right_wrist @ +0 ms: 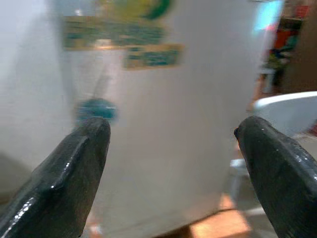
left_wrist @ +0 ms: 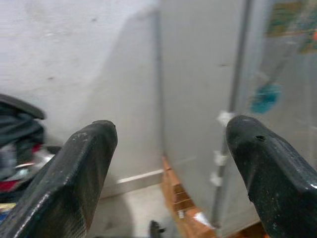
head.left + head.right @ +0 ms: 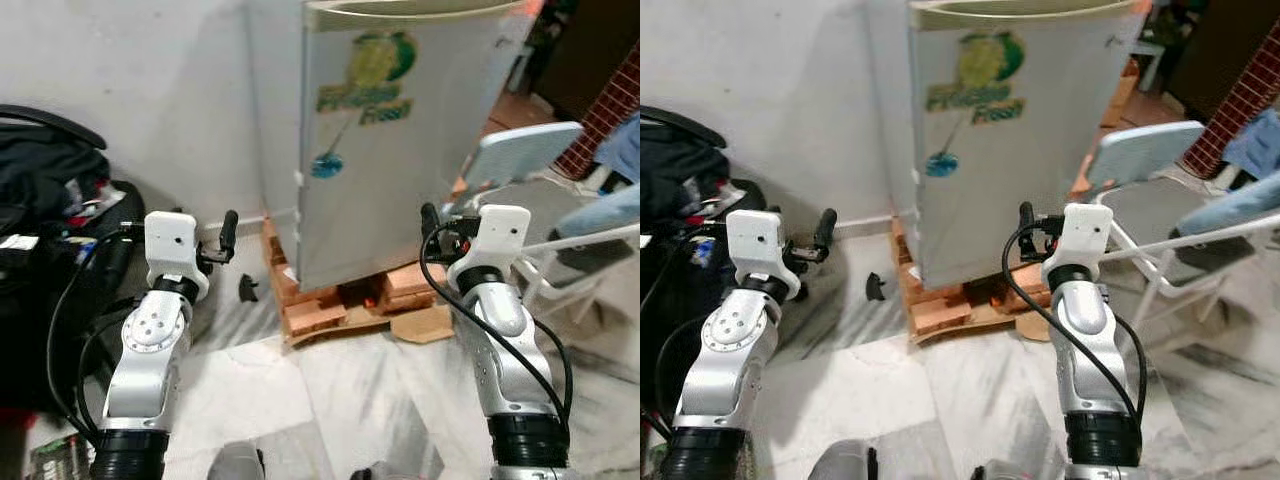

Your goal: Restocking fridge

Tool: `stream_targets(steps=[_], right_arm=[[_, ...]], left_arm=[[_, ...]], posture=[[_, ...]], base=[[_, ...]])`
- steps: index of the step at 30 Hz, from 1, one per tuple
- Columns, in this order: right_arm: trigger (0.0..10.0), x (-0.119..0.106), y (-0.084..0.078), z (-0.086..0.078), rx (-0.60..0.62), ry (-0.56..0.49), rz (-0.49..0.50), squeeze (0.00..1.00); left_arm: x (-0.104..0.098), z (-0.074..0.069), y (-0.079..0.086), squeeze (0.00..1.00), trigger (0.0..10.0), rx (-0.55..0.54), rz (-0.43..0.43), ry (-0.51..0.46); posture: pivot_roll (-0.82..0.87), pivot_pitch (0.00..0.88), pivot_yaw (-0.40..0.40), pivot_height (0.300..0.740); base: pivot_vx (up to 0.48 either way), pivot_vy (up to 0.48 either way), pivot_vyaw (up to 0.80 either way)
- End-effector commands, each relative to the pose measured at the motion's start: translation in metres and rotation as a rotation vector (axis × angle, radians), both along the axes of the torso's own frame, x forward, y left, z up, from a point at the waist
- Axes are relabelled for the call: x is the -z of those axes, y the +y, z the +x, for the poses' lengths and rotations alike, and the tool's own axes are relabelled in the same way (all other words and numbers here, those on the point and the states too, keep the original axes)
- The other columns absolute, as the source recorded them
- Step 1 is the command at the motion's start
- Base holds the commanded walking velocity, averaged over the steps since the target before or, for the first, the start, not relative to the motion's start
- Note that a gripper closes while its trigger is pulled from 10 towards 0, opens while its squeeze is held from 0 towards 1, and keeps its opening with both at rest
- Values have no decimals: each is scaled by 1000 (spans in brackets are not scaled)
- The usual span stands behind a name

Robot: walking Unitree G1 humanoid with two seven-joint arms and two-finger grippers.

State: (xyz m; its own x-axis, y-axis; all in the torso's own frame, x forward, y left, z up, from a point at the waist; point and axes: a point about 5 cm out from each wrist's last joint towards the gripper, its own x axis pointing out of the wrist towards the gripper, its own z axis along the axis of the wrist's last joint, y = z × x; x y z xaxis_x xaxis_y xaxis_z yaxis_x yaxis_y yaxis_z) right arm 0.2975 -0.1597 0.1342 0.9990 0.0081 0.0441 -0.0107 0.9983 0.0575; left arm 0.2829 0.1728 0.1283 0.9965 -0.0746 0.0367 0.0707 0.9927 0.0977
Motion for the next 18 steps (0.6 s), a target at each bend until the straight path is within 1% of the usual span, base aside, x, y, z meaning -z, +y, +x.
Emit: stream_targets(steps=[1, 2, 4, 7, 13, 14, 18], right_arm=[[10000, -7, 1, 1, -13, -28, 4, 0], [10000, -7, 1, 2, -4, -24, 9, 0], [10000, -7, 0, 2, -6, -24, -2, 0], [10000, -7, 1, 2, -11, -26, 4, 0], [10000, -9, 1, 3, -14, -33, 4, 0], [10000, -10, 1, 4, -14, -39, -2, 0], [10000, -10, 0, 5, -9, -42, -9, 0]], left_arm=[[-3, 2, -2, 0, 10000, 18, 0, -12], [-3, 2, -4, 0, 10000, 29, 0, -15], [-4, 2, -6, 0, 10000, 44, 6, -23], [-5, 1, -7, 0, 10000, 59, 8, -33], [-6, 0, -12, 0, 10000, 103, 30, -39], [-6, 1, -14, 0, 10000, 111, 9, -38], [-5, 2, -16, 0, 10000, 115, -26, -27]], posture=[[33, 20, -42, 740], [34, 20, -44, 740], [34, 20, -44, 740], [36, 23, -45, 740], [36, 21, -46, 740], [37, 21, -46, 740], [38, 20, -48, 740]], base=[[0, 420, 0], [277, 394, 0], [311, 364, -444], [378, 294, -800], [474, 0, -800], [480, 0, -800], [477, 0, -800]])
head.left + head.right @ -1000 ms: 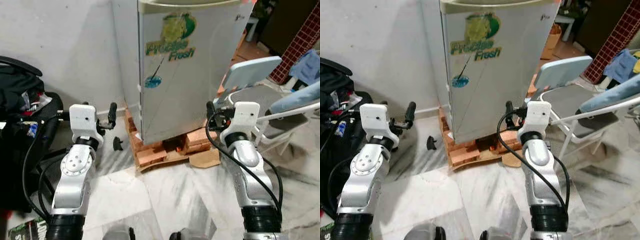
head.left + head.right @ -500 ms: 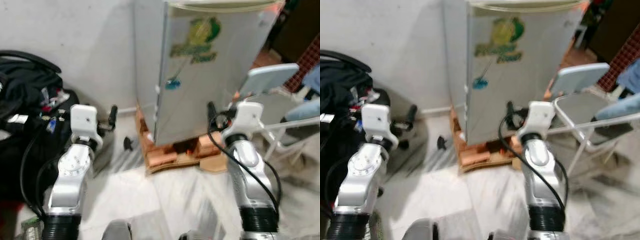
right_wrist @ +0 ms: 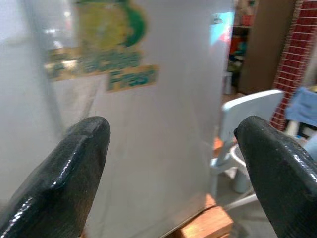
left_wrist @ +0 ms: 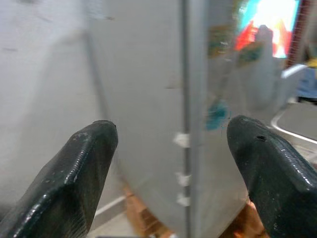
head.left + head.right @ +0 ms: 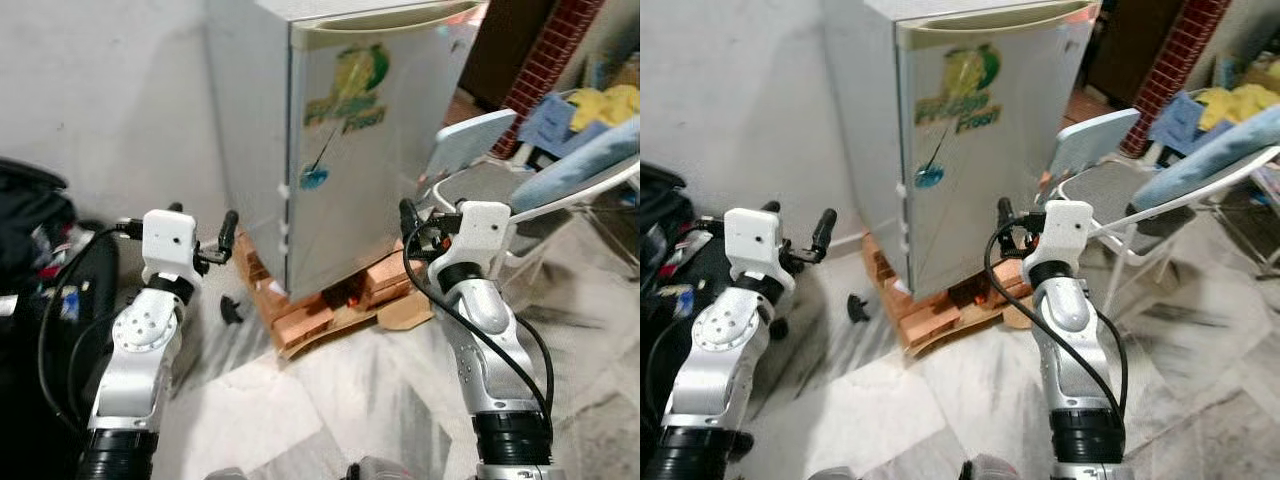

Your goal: Restocking fridge

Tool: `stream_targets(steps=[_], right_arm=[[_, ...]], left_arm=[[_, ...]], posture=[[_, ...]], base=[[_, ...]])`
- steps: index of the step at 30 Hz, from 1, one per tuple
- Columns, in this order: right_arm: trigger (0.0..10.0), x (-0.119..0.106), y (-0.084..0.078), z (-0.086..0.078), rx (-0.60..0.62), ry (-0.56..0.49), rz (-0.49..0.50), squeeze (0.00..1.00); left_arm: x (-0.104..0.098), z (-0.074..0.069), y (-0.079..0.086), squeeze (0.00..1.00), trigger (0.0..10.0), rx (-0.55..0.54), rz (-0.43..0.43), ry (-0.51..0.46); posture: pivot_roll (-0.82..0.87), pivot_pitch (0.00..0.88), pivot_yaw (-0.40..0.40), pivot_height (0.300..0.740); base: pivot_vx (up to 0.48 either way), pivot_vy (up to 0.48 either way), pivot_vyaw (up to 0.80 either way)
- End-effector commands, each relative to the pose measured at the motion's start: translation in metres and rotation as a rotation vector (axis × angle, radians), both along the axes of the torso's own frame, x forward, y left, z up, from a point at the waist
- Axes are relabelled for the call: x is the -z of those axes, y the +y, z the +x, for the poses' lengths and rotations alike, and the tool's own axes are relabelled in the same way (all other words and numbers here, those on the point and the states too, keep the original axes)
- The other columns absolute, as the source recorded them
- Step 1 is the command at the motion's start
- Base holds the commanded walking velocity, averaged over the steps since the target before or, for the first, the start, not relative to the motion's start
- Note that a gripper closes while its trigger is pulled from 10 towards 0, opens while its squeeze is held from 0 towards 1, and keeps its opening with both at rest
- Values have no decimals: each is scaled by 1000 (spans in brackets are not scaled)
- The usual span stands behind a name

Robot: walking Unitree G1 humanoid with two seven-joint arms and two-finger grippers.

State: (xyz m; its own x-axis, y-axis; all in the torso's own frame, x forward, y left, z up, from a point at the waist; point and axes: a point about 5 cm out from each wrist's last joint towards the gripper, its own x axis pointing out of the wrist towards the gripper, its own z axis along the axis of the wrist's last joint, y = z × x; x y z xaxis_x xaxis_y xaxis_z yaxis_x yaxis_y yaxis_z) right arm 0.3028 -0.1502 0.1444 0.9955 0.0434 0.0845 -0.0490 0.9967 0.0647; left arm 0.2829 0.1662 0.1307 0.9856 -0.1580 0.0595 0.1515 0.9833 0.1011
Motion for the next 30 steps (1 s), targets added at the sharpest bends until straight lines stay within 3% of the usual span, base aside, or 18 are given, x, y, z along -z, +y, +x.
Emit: stream_targets(steps=[1, 6, 11, 20, 30], right_arm=[[10000, 0, -10, 0, 28, -3, -18, 0], [10000, -1, -10, 1, 29, -7, -22, 0], [10000, -1, -10, 1, 34, -16, -22, 0], [10000, 0, -10, 2, 41, -11, -19, 0], [10000, -2, -10, 4, 54, -20, -20, 0]], left_arm=[[-2, 2, -9, 0, 10000, 29, -31, 2], [-1, 2, -9, 0, 10000, 15, -55, 18], [-1, 2, -11, 0, 10000, 21, -84, 25], [2, -1, -13, 0, 10000, 45, -71, 42], [0, -2, -20, 0, 10000, 109, -63, 33]], posture=[[38, 19, -48, 740], [41, 17, -51, 740], [43, 16, -53, 740], [42, 18, -53, 740], [40, 21, -51, 740]], base=[[446, 0, -800], [358, 222, -800], [0, 474, 0], [0, 480, -575], [137, 420, -41]])
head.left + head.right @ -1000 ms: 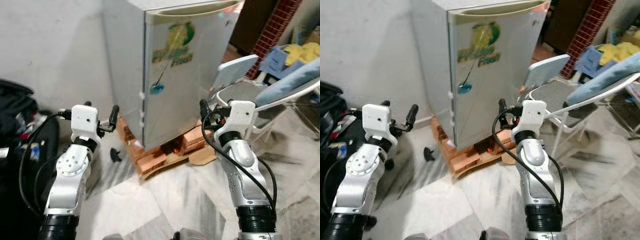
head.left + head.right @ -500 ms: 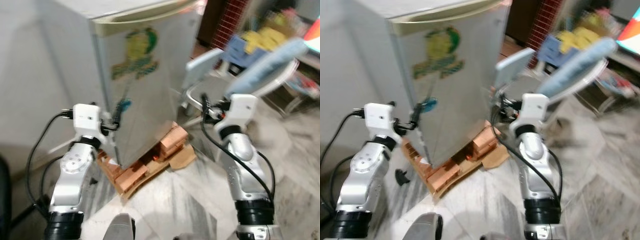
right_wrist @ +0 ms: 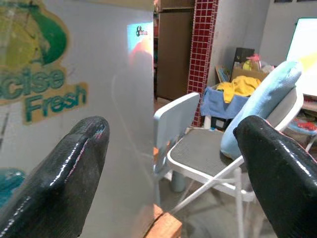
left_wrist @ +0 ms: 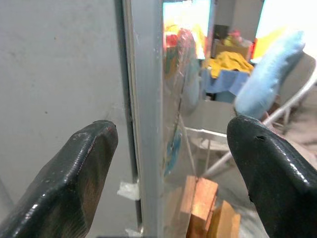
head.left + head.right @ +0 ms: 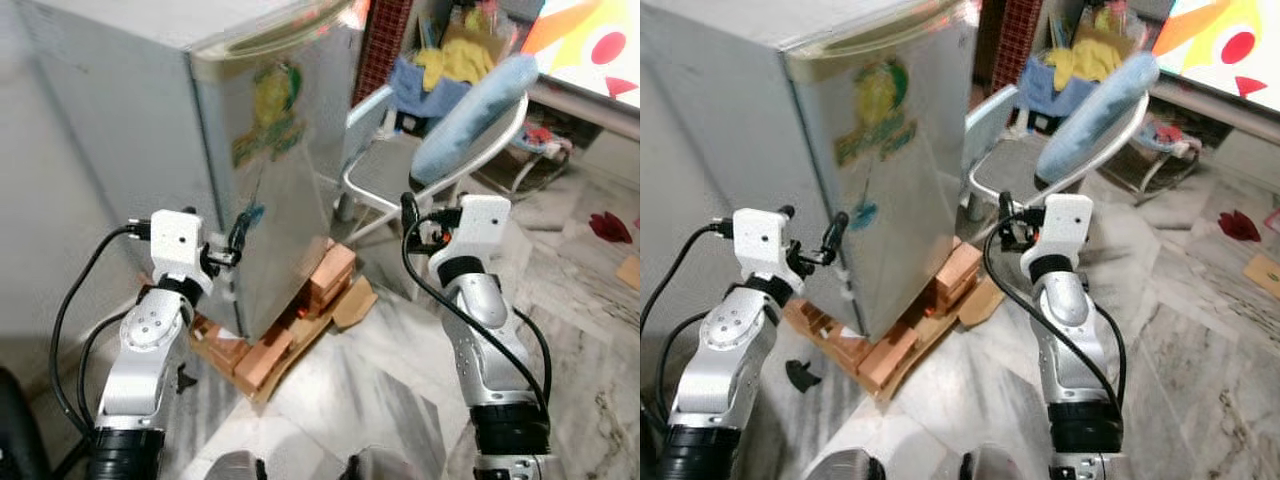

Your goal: Restocking fridge

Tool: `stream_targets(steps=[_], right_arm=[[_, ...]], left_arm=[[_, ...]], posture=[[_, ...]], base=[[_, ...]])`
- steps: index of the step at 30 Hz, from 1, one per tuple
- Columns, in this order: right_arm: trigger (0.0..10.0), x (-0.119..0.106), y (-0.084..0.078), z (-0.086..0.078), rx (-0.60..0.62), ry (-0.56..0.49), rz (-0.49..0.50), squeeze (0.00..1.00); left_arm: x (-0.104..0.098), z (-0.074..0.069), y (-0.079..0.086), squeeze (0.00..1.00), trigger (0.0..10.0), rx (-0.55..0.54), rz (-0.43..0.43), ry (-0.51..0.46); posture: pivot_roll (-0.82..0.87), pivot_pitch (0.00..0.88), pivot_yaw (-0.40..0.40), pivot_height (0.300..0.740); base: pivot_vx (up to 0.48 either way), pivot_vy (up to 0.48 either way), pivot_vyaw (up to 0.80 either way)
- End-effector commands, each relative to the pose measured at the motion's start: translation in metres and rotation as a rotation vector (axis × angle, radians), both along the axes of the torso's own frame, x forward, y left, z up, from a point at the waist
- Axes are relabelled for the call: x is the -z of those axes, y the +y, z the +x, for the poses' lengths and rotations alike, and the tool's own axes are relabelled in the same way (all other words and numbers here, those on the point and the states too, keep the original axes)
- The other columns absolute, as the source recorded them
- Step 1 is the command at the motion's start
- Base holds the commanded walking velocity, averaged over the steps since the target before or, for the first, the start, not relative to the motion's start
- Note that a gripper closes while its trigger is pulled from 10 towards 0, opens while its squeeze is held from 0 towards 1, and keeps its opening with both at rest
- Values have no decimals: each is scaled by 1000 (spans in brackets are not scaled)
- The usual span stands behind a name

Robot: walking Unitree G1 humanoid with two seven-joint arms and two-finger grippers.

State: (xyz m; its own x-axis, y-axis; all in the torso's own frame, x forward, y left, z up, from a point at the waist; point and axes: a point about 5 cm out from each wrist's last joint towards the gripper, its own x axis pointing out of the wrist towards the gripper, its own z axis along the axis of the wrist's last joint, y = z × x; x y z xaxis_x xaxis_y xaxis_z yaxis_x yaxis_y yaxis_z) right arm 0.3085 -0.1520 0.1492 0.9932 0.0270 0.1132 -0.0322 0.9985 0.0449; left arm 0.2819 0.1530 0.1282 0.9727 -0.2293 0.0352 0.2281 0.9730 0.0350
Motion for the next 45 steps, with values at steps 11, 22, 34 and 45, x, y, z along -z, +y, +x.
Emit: stream_targets(steps=[11, 22, 34, 45], right_arm=[[10000, 4, -9, 0, 48, 14, -11, 0], [10000, 3, -8, 1, 48, 10, -20, 0], [10000, 7, -10, -1, 57, 23, -20, 0], [10000, 8, -9, -2, 57, 25, -25, 0]], left_arm=[[-1, -3, -14, 0, 10000, 59, 48, -18], [-1, -5, -18, 0, 10000, 86, 48, -31], [-1, -4, -16, 0, 10000, 47, 36, -28], [9, -5, -12, 1000, 10000, 33, -76, 52]], posture=[[44, 20, -50, 740], [48, 20, -54, 740], [41, 29, -52, 740], [44, 32, -55, 740]], base=[[221, 179, -713], [0, 0, -582], [0, 217, -267], [0, 0, 0]])
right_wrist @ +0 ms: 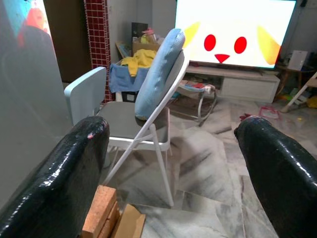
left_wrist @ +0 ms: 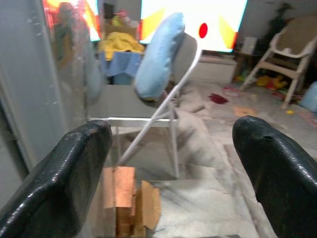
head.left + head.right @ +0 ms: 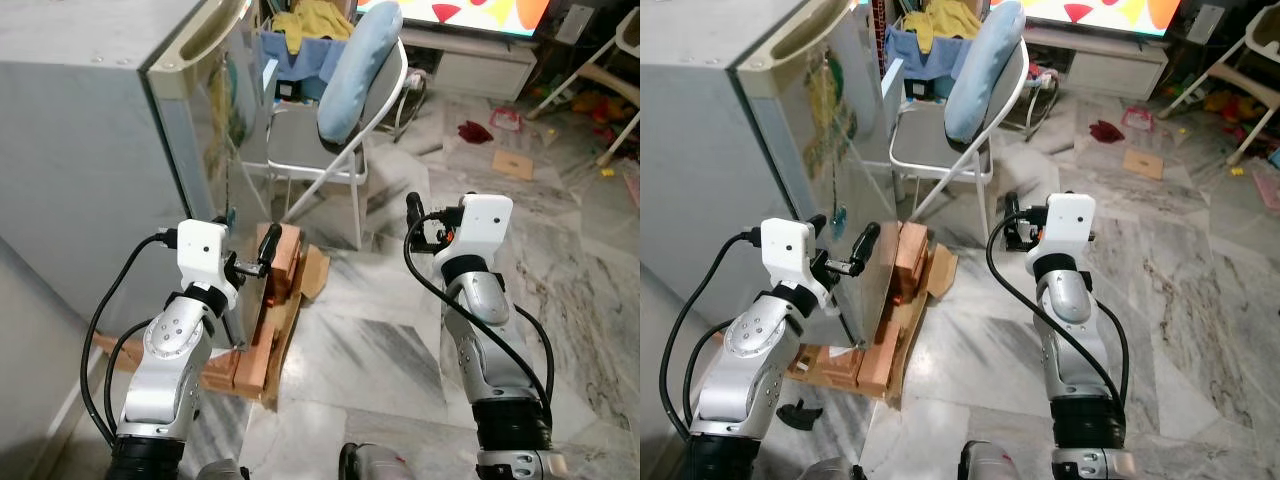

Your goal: Restocking fridge

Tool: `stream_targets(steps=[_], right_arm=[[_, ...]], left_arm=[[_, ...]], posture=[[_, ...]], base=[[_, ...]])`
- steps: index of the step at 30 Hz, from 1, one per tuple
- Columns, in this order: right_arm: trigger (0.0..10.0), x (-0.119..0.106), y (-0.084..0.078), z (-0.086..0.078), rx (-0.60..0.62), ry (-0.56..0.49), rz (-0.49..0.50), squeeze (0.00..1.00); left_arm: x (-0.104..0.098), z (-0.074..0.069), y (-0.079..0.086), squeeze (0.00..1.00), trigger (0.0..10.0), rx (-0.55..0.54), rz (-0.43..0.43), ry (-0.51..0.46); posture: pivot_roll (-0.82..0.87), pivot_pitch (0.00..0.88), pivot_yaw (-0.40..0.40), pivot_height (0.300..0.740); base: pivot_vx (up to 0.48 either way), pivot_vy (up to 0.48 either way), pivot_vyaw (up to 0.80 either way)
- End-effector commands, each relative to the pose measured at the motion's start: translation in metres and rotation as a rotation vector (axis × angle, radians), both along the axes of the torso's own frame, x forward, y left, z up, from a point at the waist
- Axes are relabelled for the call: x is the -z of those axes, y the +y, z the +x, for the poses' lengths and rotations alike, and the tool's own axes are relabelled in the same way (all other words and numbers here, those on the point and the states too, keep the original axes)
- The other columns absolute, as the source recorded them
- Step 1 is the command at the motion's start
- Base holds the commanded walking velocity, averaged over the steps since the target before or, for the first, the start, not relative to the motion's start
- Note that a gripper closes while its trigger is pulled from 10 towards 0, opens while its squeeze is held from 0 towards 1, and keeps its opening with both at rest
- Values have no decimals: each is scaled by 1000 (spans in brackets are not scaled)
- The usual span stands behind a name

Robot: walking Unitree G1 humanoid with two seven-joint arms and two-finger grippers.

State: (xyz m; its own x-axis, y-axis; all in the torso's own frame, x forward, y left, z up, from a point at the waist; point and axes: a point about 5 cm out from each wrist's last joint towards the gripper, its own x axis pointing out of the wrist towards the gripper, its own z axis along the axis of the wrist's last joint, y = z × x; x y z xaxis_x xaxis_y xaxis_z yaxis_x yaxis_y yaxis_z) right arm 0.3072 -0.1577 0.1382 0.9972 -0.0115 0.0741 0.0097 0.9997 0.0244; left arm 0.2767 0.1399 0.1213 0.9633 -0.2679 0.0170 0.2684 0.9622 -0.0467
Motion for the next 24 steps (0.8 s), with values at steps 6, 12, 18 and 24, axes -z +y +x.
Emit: stream_targets(steps=[6, 12, 18, 24], right_arm=[[10000, -1, -1, -1, 10, -9, -5, 0], [10000, -1, -1, -2, 7, -10, -11, 0], [10000, -2, -5, -4, 13, -10, -20, 0], [10000, 0, -7, -7, 15, -1, -28, 0]], left_arm=[[7, 13, 22, 1000, 10000, -146, 70, 8], [0, 33, 36, 0, 10000, -222, 91, -22], [-6, 47, 38, 0, 10000, -244, 108, -54], [-9, 58, 30, 0, 10000, -233, 111, -63]], posture=[[42, 30, -57, 740], [30, 32, -58, 740], [8, 42, -56, 740], [8, 45, -61, 740]], base=[[0, 0, 0], [0, 0, 0], [0, 0, 0], [0, 0, 0]])
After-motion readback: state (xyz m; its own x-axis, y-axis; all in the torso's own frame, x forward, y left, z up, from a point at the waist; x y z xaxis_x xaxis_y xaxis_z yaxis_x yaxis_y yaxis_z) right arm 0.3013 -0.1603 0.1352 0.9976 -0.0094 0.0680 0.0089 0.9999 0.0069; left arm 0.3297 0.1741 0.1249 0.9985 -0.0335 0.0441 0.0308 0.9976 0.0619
